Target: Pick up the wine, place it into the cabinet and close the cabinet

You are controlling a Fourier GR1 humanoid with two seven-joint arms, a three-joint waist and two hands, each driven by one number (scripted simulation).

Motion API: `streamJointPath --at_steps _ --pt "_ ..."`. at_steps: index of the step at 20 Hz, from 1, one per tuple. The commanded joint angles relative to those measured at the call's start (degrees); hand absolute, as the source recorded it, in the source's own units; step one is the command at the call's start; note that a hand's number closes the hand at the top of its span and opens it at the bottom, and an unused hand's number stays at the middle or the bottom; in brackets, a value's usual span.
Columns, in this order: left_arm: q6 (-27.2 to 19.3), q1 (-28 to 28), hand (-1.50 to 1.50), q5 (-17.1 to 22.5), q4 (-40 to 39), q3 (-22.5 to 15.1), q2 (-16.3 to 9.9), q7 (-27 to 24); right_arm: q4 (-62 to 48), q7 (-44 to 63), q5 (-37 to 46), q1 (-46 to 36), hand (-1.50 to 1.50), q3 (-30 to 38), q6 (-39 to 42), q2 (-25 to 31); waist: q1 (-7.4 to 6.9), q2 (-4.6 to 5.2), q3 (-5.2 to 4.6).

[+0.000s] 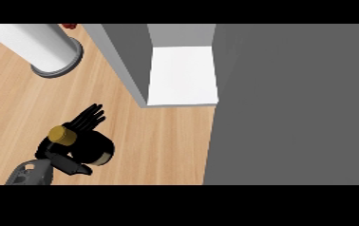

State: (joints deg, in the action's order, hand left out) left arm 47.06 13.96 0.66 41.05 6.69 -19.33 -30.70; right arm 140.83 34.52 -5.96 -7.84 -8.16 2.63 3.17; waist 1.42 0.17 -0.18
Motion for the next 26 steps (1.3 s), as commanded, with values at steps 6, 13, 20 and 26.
streamJointPath --at_steps 6,13,20,26 --pt "8.4 2.5 -1.50 1.0 -5.4 -3.5 2.1 -10.7 0.9 -1.4 -1.0 0.8 -1.50 0.3 0.8 -0.1 0.26 0.29 -0.09" --pt "7.5 1.0 -1.50 0.9 -3.7 -7.1 2.6 -14.2 2.3 -0.3 -0.9 2.0 -1.50 0.7 0.7 0.0 -0.37 -0.04 0.04" --pt "5.5 2.5 1.50 3.7 -6.5 -7.3 3.5 -13.8 3.9 0.5 -3.4 2.2 -1.50 2.1 1.5 0.4 -0.20 0.00 0.08" --pt "7.7 3.6 1.50 6.0 -7.1 -9.1 5.1 -10.7 1.6 1.1 -0.8 0.9 -1.50 1.0 0.9 0.0 -0.51 0.00 0.05"
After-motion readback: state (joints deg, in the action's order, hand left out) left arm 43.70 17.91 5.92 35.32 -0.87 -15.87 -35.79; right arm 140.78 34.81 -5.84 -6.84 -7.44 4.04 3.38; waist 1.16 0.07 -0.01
